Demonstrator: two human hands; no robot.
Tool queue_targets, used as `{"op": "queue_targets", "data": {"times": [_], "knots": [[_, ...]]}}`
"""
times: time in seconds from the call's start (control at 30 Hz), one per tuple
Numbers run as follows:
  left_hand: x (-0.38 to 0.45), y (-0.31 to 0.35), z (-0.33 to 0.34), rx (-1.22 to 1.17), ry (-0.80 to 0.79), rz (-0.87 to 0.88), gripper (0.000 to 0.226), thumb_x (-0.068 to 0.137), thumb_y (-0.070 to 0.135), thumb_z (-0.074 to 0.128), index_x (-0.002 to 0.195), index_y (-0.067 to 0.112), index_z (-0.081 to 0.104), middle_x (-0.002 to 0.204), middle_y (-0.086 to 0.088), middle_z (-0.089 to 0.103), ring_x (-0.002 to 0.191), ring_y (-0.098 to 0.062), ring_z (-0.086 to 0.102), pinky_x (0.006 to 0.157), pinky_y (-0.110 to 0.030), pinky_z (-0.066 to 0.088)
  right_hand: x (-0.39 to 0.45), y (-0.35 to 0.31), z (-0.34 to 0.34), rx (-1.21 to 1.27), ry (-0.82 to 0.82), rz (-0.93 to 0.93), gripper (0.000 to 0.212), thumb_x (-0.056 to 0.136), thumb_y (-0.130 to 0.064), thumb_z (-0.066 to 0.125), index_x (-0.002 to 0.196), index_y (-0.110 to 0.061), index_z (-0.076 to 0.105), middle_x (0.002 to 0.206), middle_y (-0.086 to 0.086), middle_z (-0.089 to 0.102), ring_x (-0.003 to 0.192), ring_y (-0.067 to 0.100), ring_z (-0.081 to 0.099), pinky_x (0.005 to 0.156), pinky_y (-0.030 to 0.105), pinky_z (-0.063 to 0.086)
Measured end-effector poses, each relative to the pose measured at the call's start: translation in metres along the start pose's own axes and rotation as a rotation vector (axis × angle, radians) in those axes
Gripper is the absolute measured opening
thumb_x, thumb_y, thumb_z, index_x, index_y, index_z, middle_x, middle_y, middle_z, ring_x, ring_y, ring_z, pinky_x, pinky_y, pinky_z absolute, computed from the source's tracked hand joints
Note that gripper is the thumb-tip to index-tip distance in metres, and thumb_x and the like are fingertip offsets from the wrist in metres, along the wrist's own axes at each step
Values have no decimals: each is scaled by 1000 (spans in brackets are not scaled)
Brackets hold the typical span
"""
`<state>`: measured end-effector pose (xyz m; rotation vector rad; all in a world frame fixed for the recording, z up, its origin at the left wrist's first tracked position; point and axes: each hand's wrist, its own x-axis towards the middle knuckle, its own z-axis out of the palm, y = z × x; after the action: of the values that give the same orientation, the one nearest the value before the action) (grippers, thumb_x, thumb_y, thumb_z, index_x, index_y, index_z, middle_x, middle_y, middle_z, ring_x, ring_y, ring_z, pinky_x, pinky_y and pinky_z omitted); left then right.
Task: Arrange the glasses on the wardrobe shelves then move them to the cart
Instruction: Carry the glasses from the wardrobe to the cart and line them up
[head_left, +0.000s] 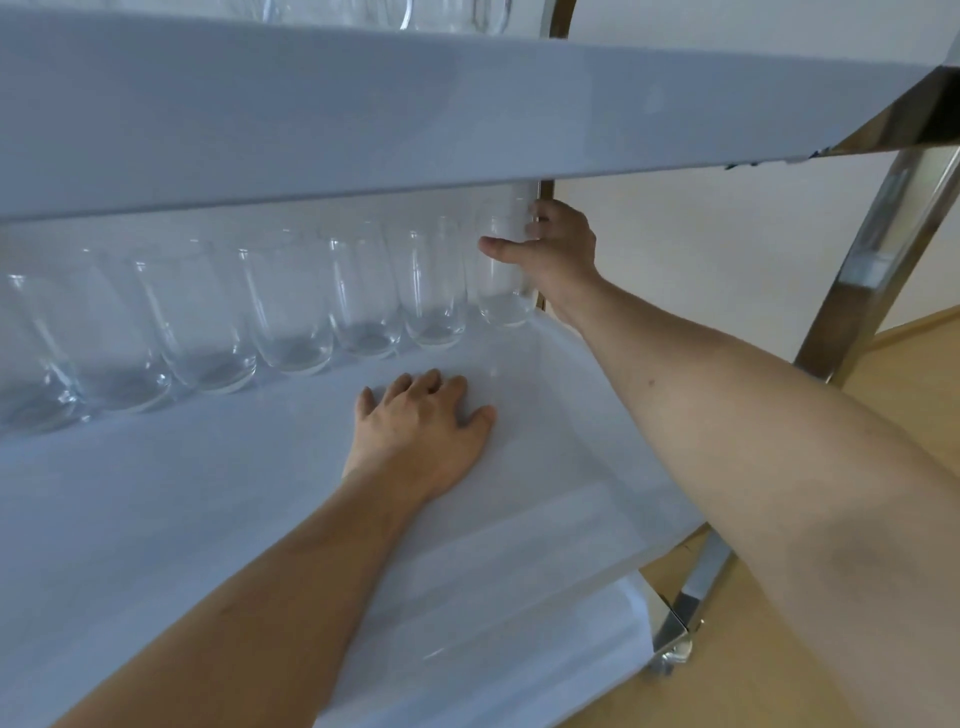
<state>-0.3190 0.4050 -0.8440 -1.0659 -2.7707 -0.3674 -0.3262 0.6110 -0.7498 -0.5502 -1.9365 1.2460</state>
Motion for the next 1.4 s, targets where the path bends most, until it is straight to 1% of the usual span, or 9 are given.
{"op": "queue_targets", "data": {"times": [0.3, 0.47, 0.57, 0.63, 0.8, 1.03, 1.2, 1.3, 1.4], "knots": [[1, 2, 1, 0, 10, -22, 51, 97, 63, 34, 132, 34, 55, 140, 8, 53, 139, -20, 38, 111, -44, 25, 4, 18, 15, 79, -33, 17, 79, 71, -38, 92, 137, -19, 55, 119, -3, 56, 117, 13, 57, 103, 40, 51], [1, -1, 0, -17, 1, -34, 54, 95, 67, 35, 136, 37, 54, 151, 8, 47, 143, -19, 35, 114, -43, 23, 1, 24, 5, -42, -122, 77, 103, 73, -50, 87, 156, -24, 32, 150, 0, 48, 134, 18, 50, 106, 31, 46], [5, 0, -2, -12, -8, -46, 55, 94, 68, 35, 137, 38, 53, 157, 7, 42, 145, -19, 34, 115, -45, 23, -16, 32, -9, -72, -87, 99, 97, 70, -45, 90, 149, -25, 38, 120, -13, 60, 114, 14, 56, 78, 12, 41], [6, 1, -3, -1, -15, -52, 56, 93, 68, 36, 137, 38, 54, 157, 6, 43, 145, -20, 35, 116, -46, 26, -34, 37, -20, -142, -128, 79, 95, 70, -44, 91, 147, -25, 39, 97, -23, 49, 101, 8, 51, 64, 6, 35], [1, 5, -9, 29, 16, -94, 62, 91, 69, 42, 140, 32, 54, 149, 2, 52, 139, -26, 44, 111, -44, 34, -79, 35, -43, -419, -300, -7, 101, 77, -45, 85, 155, -19, 28, 148, 5, 48, 136, 25, 46, 102, 28, 38], [-8, 10, -20, 113, 43, -99, 56, 95, 62, 39, 135, 25, 56, 134, -6, 60, 129, -31, 49, 104, -47, 38, -123, 30, -60, -543, -380, -26, 94, 82, -54, 78, 156, -19, 31, 152, 10, 45, 139, 29, 43, 111, 39, 39], [-49, 28, -30, 29, -56, -102, 62, 97, 58, 43, 148, 24, 44, 148, -8, 50, 139, -32, 40, 108, -48, 35, -169, 28, -77, -628, -432, 16, 108, 75, -65, 77, 158, -19, 26, 153, 12, 43, 141, 33, 38, 112, 41, 34], [-73, 40, -49, 17, -133, -110, 64, 98, 57, 45, 152, 25, 39, 155, -7, 42, 144, -31, 32, 113, -47, 29, -193, 15, -92, -681, -444, 1, 105, 76, -65, 76, 156, -15, 30, 146, 14, 47, 139, 37, 38, 113, 46, 33], [-101, 53, -76, 4, -217, -118, 65, 98, 56, 46, 154, 25, 35, 159, -7, 36, 148, -32, 25, 116, -47, 26, -213, -5, -112, -800, -520, 10, 103, 80, -70, 68, 157, -17, 27, 156, 14, 38, 147, 39, 27, 121, 51, 22]]}}
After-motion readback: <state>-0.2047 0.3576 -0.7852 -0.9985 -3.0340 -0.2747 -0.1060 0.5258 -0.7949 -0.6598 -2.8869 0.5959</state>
